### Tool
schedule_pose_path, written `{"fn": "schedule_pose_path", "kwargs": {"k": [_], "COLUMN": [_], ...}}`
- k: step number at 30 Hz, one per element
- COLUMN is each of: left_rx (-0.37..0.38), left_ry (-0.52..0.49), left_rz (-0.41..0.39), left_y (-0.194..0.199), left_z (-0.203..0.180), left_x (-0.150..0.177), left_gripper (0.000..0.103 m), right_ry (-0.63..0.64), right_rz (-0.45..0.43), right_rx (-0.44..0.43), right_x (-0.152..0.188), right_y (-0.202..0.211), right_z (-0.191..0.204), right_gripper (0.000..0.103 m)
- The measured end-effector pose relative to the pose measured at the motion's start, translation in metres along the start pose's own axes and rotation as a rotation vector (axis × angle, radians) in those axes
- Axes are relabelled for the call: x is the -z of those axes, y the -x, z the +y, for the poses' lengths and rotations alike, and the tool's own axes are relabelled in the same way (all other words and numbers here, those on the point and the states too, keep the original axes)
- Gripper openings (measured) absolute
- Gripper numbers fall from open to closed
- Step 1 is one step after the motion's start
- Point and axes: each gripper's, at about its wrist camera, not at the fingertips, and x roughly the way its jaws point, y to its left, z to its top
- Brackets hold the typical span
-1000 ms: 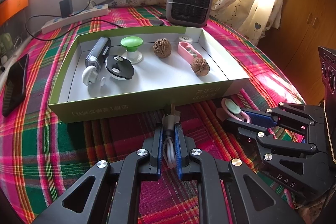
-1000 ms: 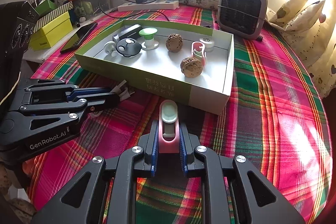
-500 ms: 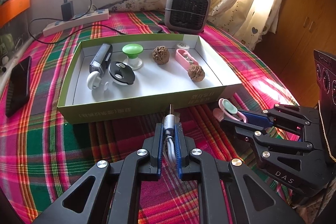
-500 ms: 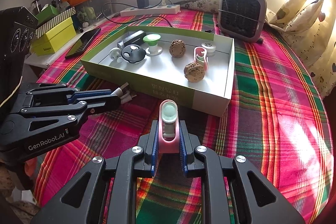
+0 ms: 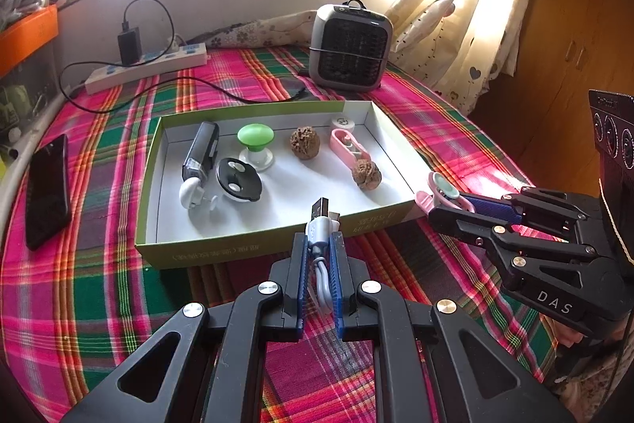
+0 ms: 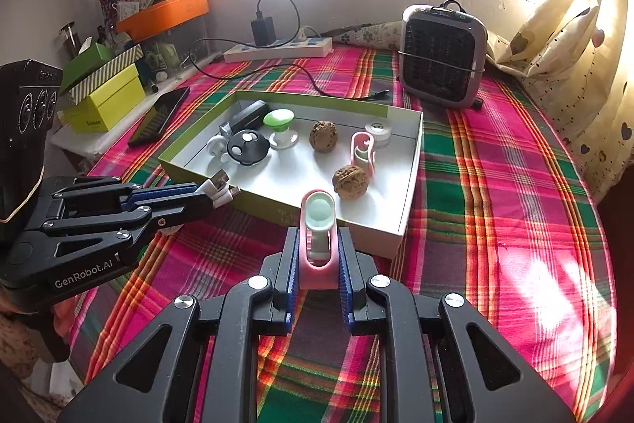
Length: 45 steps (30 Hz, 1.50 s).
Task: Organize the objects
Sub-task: 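Lift the cable and pink holder and carry them over the box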
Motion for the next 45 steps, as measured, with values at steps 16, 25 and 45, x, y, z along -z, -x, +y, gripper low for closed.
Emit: {"fn": "schedule_pose_path", "kwargs": {"k": [16,25,45], "left_rx": [0.000,-0.002,-0.019], "left_ry": [0.034,0.059,0.075], "left_rz": [-0.009,0.002,0.049], "left_y": [0.001,-0.019,-0.053], "left_z": [0.026,0.036,0.045], "left_x": [-0.014,-0.025,-0.033], "left_gripper": [0.009,0.009,0.009], "right_ry": [-0.020,-0.050,-0.078], "right_rz": [-0.006,0.008,0.076], "right_rx": [0.031,0.064,0.115], "right_x": [-0.029,-0.052,-0.069], "right_y": [-0.016,-0.039,-0.084], "right_z": [-0.016,-0.033,-0.052], "right_gripper": [0.018,0.018,0.018]}}
